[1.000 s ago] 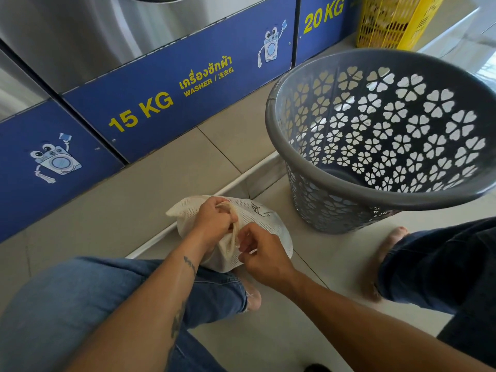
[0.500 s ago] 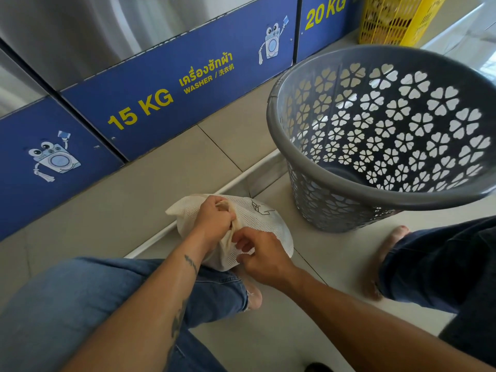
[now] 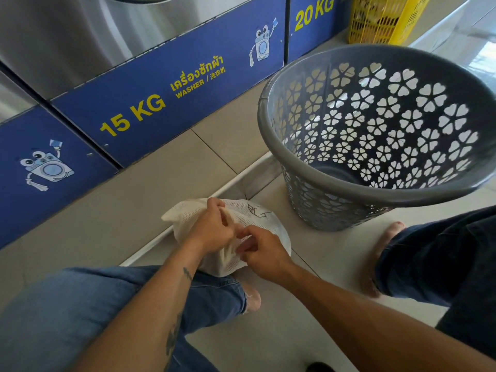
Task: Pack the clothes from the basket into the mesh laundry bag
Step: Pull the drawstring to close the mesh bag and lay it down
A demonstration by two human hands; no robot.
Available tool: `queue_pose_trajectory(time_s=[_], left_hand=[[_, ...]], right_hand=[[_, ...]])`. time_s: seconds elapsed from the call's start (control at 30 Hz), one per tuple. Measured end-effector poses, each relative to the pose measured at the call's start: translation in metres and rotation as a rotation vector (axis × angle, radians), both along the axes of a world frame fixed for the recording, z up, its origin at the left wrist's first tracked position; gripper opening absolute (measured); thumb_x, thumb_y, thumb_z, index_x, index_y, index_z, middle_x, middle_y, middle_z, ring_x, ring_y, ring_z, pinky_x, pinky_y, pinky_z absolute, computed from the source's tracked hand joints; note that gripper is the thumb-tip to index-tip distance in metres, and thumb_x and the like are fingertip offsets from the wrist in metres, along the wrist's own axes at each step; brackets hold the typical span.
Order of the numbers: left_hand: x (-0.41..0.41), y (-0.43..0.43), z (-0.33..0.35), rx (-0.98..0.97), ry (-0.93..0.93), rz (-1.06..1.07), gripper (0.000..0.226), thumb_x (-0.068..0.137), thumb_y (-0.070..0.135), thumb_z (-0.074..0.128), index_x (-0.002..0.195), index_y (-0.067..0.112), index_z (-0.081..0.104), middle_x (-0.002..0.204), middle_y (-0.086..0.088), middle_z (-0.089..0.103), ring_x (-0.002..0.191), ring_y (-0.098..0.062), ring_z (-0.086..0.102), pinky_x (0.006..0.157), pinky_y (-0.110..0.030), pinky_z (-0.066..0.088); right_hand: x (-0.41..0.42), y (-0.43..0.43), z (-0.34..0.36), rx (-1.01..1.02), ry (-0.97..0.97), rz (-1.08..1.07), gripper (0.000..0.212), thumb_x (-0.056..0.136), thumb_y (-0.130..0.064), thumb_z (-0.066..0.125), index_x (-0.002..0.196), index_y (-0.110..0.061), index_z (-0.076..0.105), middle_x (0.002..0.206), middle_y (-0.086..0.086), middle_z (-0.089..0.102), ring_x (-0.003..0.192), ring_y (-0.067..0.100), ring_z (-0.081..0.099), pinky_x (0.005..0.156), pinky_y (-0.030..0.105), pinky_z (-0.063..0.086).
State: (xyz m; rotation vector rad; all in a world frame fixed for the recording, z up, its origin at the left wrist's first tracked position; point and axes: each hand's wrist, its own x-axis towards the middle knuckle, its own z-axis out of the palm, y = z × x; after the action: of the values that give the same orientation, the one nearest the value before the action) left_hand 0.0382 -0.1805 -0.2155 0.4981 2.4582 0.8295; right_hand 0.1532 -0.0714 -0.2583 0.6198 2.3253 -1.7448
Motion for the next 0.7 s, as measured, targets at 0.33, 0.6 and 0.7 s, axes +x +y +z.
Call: queue_pose_trajectory(time_s=[0.33, 0.6, 0.7], left_hand=[[0.005, -0.01, -0.012, -0.034, 0.082, -0.098, 0.046, 0.086, 0.004, 0.053, 0.117, 0.024, 0.026, 0.089, 0.0, 0.057, 0.079, -0.013, 0.059, 0.061, -0.028, 0.047], [0.005, 0.0, -0.016, 0.105, -0.073, 0.064, 0.053, 0.077, -0.013, 0.043, 0.116, 0.021, 0.034, 0.104, 0.001, 0.055, 0.097, -0.01, 0.053, 0.074, -0.017, 0.039], [0.002, 0.003, -0.019, 0.149, -0.112, 0.116, 0.047, 0.08, -0.012, 0.046, 0.114, 0.02, 0.038, 0.099, 0.002, 0.058, 0.093, -0.012, 0.056, 0.076, -0.023, 0.044]], right_hand=[[0.008, 0.006, 0.0, -0.098, -0.235, 0.074, 0.028, 0.08, -0.001, 0.065, 0.09, -0.026, 0.07, 0.104, 0.001, 0.071, 0.103, 0.023, 0.067, 0.089, 0.04, 0.059], [0.008, -0.013, 0.01, -0.315, -0.199, -0.029, 0.007, 0.093, -0.007, 0.064, 0.093, -0.01, 0.07, 0.081, 0.009, 0.073, 0.068, 0.014, 0.069, 0.06, 0.021, 0.056], [0.007, -0.013, 0.012, -0.376, -0.192, -0.09, 0.014, 0.098, -0.014, 0.064, 0.093, -0.003, 0.07, 0.084, 0.013, 0.073, 0.07, 0.019, 0.069, 0.057, 0.02, 0.056]])
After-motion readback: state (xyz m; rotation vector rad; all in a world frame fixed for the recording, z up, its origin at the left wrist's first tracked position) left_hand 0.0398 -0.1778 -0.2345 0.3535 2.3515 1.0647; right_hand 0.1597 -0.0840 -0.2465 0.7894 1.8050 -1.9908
